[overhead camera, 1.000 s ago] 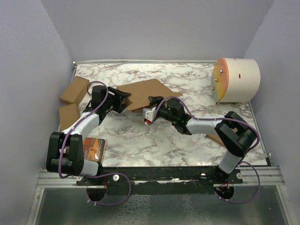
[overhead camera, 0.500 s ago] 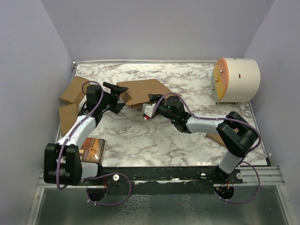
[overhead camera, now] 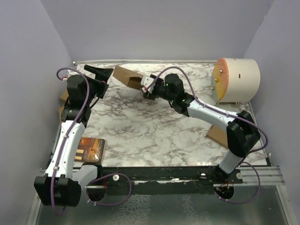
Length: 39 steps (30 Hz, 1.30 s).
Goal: Fold the paper box
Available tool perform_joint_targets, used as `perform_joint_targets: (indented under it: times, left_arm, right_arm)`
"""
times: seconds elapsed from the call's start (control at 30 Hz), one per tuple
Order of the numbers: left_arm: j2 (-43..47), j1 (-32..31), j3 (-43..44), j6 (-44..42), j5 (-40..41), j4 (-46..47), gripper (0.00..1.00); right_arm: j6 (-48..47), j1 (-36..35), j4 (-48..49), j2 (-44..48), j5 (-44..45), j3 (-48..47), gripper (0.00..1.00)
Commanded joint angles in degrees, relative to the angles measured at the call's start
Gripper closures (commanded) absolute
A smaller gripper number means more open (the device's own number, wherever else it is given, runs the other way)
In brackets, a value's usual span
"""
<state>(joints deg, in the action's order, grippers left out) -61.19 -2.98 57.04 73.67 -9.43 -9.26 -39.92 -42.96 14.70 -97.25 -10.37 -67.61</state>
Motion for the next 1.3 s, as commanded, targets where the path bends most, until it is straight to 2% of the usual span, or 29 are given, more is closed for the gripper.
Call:
perform_joint_targets:
  times: [0.0, 0.2, 0.3, 0.47, 0.6, 0.77, 0.93, 1.13, 1.27]
  left_arm:
    - [2.84, 0.36, 1.84, -7.15, 6.27, -4.35, 0.01]
    - [4.38, 0.43, -3.27, -9.18, 4.54, -0.25, 0.01]
    - [5.0, 0.43, -6.22, -13.84, 1.59, 5.11, 0.01]
    - [6.99, 0.42, -12.89, -25.15, -6.6, 17.91, 0.01]
    - [7.52, 0.41, -17.02, -30.91, -11.0, 20.77, 0.01]
    - [6.48, 0.35, -19.98, -29.99, -13.29, 21.35, 0.01]
    - [2.81, 0.28, -18.59, -30.07, -13.73, 16.05, 0.02]
    - [-3.52, -1.28, -17.58, -29.79, -13.95, 11.52, 0.1]
    - [-8.24, -5.39, -15.84, -29.98, -11.15, 8.47, 0.12]
  right_arm:
    - [15.05, 5.19, -11.11, 0.16, -6.07, -12.32, 0.51]
    - [30.9, 13.49, -21.67, -4.27, -19.76, -24.29, 0.52]
    - [39.07, 16.95, -25.02, -6.42, -28.37, -27.13, 0.52]
    - [53.1, 20.98, -25.18, -9.01, -42.95, -25.48, 0.52]
    - [62.72, 22.56, -22.82, -11.52, -52.44, -22.35, 0.52]
    - [76.71, 23.01, -11.04, -13.67, -57.16, -14.85, 0.52]
    - [87.82, 23.03, -0.36, -17.29, -58.83, -9.93, 0.51]
    - [91.35, 23.04, 4.28, -21.87, -58.86, -7.27, 0.49]
    - [90.27, 23.1, 3.95, -24.13, -58.65, -7.26, 0.45]
